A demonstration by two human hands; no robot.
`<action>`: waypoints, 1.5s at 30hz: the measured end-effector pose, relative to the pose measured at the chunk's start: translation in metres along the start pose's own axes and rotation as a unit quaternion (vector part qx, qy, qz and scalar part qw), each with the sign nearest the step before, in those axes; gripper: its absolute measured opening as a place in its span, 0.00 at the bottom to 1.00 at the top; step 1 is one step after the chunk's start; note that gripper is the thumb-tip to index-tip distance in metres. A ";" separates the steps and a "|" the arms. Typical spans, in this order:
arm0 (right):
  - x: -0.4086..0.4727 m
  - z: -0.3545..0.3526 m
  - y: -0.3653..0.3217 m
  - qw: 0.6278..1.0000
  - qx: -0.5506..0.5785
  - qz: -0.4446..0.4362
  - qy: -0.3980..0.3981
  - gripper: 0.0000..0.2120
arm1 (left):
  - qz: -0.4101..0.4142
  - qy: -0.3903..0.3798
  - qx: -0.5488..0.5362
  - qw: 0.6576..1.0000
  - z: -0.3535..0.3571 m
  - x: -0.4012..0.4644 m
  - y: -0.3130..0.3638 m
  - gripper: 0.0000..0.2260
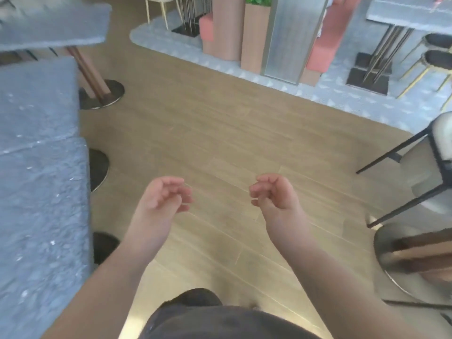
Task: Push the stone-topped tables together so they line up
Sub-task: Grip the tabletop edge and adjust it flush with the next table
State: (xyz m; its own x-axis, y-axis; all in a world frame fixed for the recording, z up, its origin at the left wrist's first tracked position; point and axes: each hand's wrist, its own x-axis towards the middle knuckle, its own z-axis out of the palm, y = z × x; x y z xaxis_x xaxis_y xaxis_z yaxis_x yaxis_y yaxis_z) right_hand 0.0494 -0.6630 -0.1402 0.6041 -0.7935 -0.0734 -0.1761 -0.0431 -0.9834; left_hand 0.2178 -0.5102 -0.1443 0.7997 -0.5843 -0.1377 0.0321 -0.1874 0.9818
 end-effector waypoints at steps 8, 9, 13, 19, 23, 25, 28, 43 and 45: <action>0.134 0.065 -0.013 0.989 -0.027 -0.033 -0.144 0.16 | -0.008 0.099 -0.031 0.995 -0.012 0.101 -0.006 0.16; 0.153 0.077 -0.015 0.988 -0.028 -0.032 -0.151 0.16 | -0.008 0.112 -0.036 0.993 -0.020 0.119 -0.008 0.17; 0.235 0.128 -0.034 0.982 -0.045 -0.026 -0.181 0.16 | -0.012 0.157 -0.053 0.986 -0.061 0.198 -0.008 0.16; 0.343 0.207 -0.063 0.975 -0.032 -0.033 -0.218 0.18 | -0.026 0.227 -0.081 0.970 -0.122 0.291 0.008 0.16; 0.391 0.257 -0.072 0.961 -0.024 -0.037 -0.274 0.18 | -0.038 0.271 -0.102 0.956 -0.144 0.328 0.009 0.15; 0.414 0.283 -0.074 0.948 -0.029 -0.040 -0.314 0.18 | -0.048 0.290 -0.105 0.950 -0.154 0.344 0.006 0.14; 0.452 0.326 -0.076 0.931 -0.019 -0.046 -0.362 0.18 | -0.061 0.336 -0.115 0.933 -0.166 0.371 -0.001 0.14; 0.609 0.528 -0.049 0.766 -0.100 -0.059 -0.632 0.16 | -0.125 0.604 -0.223 0.755 -0.196 0.499 -0.056 0.15; 0.605 0.555 -0.037 0.743 -0.123 -0.036 -0.656 0.19 | -0.144 0.628 -0.287 0.709 -0.194 0.499 -0.073 0.14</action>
State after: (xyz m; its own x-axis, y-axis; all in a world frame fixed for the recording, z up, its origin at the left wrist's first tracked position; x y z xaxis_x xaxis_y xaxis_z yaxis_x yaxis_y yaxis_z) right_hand 0.8529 -0.8049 -0.2403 0.8283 0.4856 -0.2796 -0.1459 -0.2948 -0.9443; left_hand 0.7309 -0.6349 -0.2587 0.6014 0.6449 -0.4715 0.2533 0.4059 0.8781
